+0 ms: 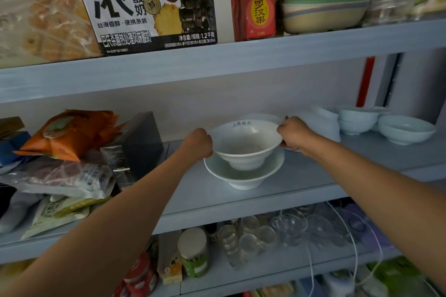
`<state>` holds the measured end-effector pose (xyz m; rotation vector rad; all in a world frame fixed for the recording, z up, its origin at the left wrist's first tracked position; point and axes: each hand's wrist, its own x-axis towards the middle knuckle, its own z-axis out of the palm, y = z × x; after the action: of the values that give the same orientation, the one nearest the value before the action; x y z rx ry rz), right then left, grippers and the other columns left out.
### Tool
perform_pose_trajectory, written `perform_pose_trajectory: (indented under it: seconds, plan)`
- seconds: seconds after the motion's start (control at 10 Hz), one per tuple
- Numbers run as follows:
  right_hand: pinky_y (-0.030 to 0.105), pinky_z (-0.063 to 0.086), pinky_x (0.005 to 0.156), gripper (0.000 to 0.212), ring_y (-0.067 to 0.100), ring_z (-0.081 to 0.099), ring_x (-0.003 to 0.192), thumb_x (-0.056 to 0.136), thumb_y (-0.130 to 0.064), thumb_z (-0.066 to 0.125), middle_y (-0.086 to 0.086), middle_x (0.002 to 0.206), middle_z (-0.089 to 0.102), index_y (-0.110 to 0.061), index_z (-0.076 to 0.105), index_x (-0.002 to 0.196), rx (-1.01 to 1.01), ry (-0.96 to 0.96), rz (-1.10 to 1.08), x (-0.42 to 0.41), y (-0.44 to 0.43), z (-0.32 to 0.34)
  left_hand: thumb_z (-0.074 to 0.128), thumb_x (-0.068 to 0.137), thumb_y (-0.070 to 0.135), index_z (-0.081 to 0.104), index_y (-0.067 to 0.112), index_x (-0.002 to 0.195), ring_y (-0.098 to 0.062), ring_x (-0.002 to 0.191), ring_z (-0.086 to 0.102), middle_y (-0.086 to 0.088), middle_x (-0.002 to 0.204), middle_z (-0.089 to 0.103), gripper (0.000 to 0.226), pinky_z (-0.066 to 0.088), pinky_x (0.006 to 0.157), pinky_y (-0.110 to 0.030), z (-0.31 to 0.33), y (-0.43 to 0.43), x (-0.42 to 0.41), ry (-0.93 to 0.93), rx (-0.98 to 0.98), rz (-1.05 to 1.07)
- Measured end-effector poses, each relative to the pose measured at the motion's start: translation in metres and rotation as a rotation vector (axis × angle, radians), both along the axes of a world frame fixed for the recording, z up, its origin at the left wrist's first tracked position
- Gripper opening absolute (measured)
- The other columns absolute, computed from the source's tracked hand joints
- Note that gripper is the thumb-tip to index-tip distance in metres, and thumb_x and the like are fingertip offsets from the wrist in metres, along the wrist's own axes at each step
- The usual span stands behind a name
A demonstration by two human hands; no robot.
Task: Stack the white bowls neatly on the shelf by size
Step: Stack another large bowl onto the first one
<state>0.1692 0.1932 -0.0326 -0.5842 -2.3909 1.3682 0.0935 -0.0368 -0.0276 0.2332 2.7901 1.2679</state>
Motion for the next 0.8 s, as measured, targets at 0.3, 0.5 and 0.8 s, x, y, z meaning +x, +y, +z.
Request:
perform_pose_trajectory:
  seconds: [0.3, 0.5, 0.8]
  plan:
    - [0.026, 0.038, 0.051, 0.023, 0.025, 0.053, 0.056, 0.082, -0.006, 0.048, 0.011, 0.06, 0.054, -0.01, 0.05, 0.059, 0.135, -0.04, -0.001, 0.012, 0.003, -0.025, 0.038, 0.097, 0.014, 0.062, -0.004, 0.109, -0.037, 0.1, 0.066, -0.021, 0.107, 0.068, 0.033, 0.053, 0.082, -0.04, -0.023, 0.001, 0.009, 0.139, -0.24, 0.035]
    - [0.029, 0.03, 0.051, 0.032, 0.025, 0.048, 0.059, 0.086, -0.013, 0.05, 0.008, 0.057, 0.049, -0.012, 0.042, 0.055, 0.321, -0.099, -0.008, 0.014, 0.004, -0.029, 0.036, 0.094, 0.008, 0.059, -0.004, 0.107, -0.038, 0.098, 0.063, -0.022, 0.109, 0.065, 0.029, 0.05, 0.08, -0.041, -0.027, 0.004, 0.009, 0.108, -0.313, 0.028]
    - [0.03, 0.026, 0.048, 0.037, 0.027, 0.047, 0.064, 0.088, -0.018, 0.05, 0.005, 0.056, 0.044, -0.012, 0.038, 0.054, 0.485, -0.132, 0.032, 0.008, 0.004, -0.032, 0.037, 0.097, 0.007, 0.057, -0.001, 0.115, -0.038, 0.107, 0.061, -0.022, 0.117, 0.063, 0.028, 0.049, 0.086, -0.041, -0.037, 0.002, 0.002, 0.144, -0.435, 0.025]
